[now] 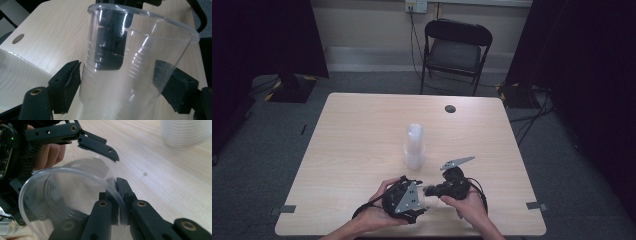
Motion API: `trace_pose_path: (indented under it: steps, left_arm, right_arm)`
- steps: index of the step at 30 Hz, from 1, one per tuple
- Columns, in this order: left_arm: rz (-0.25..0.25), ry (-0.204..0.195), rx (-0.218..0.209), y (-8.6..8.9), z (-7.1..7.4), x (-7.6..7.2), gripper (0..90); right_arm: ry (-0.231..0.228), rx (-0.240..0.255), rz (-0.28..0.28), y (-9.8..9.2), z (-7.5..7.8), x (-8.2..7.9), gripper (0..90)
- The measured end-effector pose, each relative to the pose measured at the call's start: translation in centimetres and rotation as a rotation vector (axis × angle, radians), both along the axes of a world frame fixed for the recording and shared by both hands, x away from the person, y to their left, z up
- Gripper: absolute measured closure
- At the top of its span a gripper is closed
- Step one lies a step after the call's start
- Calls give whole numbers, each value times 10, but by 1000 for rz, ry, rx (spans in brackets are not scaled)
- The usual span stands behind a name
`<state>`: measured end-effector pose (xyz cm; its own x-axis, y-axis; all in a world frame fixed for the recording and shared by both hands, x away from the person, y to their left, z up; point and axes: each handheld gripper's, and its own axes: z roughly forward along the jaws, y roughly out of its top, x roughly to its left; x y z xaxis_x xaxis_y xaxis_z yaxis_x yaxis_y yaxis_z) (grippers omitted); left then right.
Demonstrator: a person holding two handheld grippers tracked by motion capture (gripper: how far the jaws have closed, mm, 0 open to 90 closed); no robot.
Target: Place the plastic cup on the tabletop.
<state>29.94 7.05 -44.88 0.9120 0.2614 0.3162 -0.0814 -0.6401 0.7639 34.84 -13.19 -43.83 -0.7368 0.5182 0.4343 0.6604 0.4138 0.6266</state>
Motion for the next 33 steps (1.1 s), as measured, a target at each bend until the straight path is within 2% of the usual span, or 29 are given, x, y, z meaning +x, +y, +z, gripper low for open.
trace_pose_path:
  steps: [3,5,6,7,9,11,14,15,19,22,27,29,33]
  left_arm:
    - [-9,-10,1,-3,1,-1,229]
    - [-12,-3,2,-5,1,-2,234]
    - [-11,4,-12,-6,0,-3,234]
    - [-13,1,2,-6,1,-2,233]
    - [-17,9,-10,-8,0,-3,232]
    - [-22,9,0,-8,1,-2,235]
    - [-12,5,-12,-9,2,-4,238]
    - [-12,-7,-1,-9,3,-5,244]
    - [-1,11,-15,-11,2,-3,236]
    - [-5,12,-8,-12,2,-3,227]
    - [-16,-1,4,-14,0,-4,269]
    - [-15,-6,5,-13,0,-5,279]
    - [3,20,-16,-11,0,-3,285]
  right_arm:
    - [12,-1,-2,2,-1,-1,889]
    - [16,-7,-6,4,-1,-1,889]
    - [23,-15,-10,4,-1,-1,890]
    - [28,-18,-12,5,-2,-1,890]
    - [35,-21,-16,7,-3,-1,890]
    - [41,-28,-20,8,-4,-1,890]
    - [47,-33,-25,8,-5,-1,890]
    - [49,-35,-27,8,-5,-1,890]
    - [55,-55,-50,8,-6,-1,889]
    - [61,-52,-47,8,-6,0,889]
    - [62,-52,-44,9,-6,-1,887]
    - [72,-35,-43,8,-8,0,883]
    - [76,-17,-45,8,-8,0,826]
